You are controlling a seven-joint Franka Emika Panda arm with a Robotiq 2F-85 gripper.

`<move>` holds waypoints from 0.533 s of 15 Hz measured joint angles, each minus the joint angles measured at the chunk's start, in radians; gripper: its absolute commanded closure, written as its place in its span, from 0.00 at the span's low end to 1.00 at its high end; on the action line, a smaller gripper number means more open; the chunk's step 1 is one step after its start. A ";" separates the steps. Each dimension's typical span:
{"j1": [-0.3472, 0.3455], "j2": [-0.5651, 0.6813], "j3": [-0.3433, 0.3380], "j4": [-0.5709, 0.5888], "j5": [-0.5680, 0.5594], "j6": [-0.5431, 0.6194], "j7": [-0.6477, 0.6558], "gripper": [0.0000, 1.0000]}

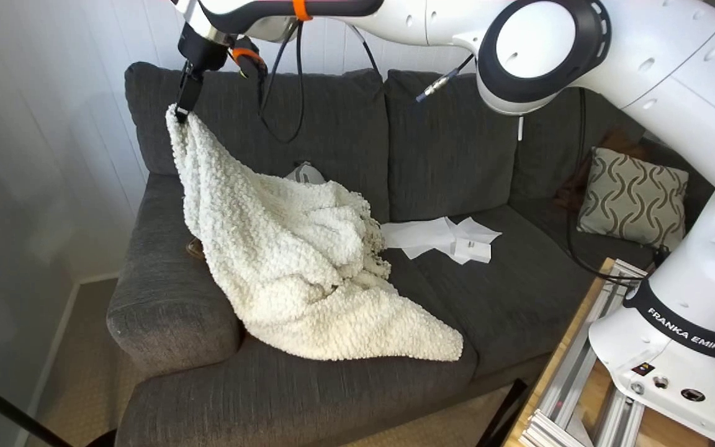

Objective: Move the white blanket to the left

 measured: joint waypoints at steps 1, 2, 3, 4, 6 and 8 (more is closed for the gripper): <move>-0.006 -0.011 0.010 0.001 0.013 -0.063 0.001 0.00; -0.012 -0.023 0.019 0.001 0.027 -0.128 0.005 0.00; -0.017 -0.033 0.025 0.003 0.037 -0.186 0.013 0.00; -0.022 -0.044 0.030 0.004 0.045 -0.237 0.021 0.00; -0.031 -0.059 0.038 0.007 0.056 -0.318 0.032 0.00; -0.036 -0.070 0.038 0.010 0.056 -0.357 0.039 0.00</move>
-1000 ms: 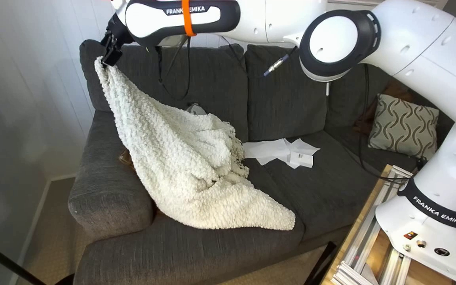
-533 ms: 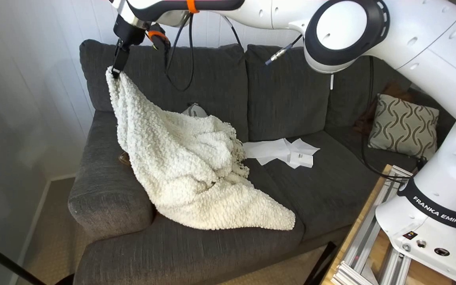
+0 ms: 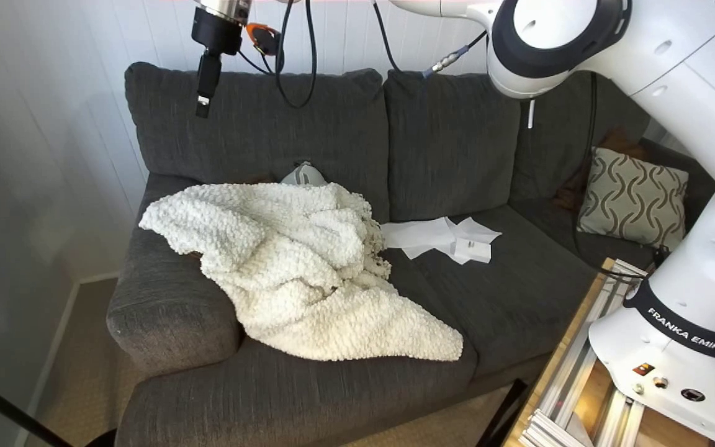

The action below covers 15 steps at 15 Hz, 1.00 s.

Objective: Move the white blanket to the left

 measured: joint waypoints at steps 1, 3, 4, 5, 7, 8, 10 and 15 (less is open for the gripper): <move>-0.004 -0.005 -0.001 0.000 0.000 -0.005 0.006 0.00; -0.016 -0.016 -0.006 0.001 -0.001 -0.005 0.027 0.00; -0.024 -0.024 -0.011 0.001 -0.001 -0.005 0.044 0.00; -0.034 -0.033 -0.016 0.001 -0.002 -0.005 0.067 0.00; -0.054 -0.053 -0.033 -0.004 -0.002 -0.006 0.138 0.00; -0.064 -0.065 -0.041 -0.012 -0.002 -0.009 0.182 0.00; -0.081 -0.086 -0.051 -0.031 -0.002 -0.025 0.276 0.00; -0.104 -0.135 -0.052 -0.140 0.002 -0.093 0.497 0.00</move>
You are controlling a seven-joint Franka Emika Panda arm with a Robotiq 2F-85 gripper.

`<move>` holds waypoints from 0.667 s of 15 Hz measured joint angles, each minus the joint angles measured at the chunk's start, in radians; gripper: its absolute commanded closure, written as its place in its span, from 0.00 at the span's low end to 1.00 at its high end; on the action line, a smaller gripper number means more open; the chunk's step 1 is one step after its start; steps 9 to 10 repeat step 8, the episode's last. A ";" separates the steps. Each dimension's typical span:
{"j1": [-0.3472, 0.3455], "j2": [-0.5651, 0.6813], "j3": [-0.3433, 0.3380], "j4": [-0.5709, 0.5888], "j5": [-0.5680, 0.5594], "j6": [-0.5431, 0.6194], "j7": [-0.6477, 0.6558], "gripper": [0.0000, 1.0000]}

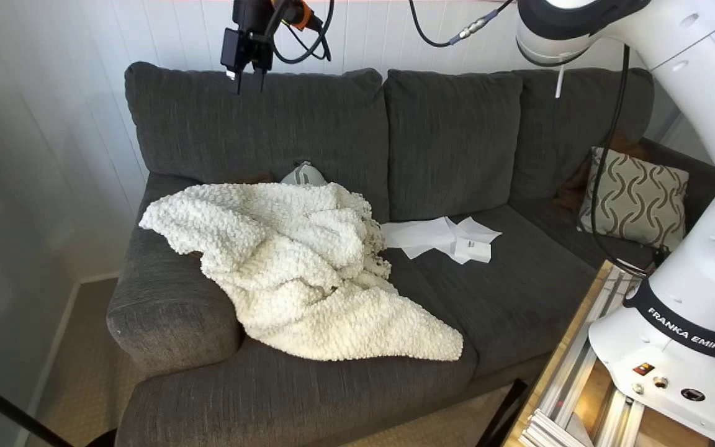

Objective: Move the white blanket to the left

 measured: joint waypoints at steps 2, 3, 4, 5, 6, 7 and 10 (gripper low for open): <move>-0.009 -0.024 0.003 -0.068 0.008 -0.049 0.056 0.00; -0.014 -0.035 0.005 -0.100 0.011 -0.058 0.075 0.00; -0.018 -0.044 0.005 -0.123 0.014 -0.059 0.084 0.00; -0.022 -0.052 0.005 -0.139 0.015 -0.059 0.087 0.00; -0.024 -0.057 0.005 -0.148 0.016 -0.059 0.089 0.00; -0.026 -0.061 0.005 -0.154 0.017 -0.059 0.090 0.00; -0.028 -0.066 0.005 -0.160 0.018 -0.059 0.090 0.00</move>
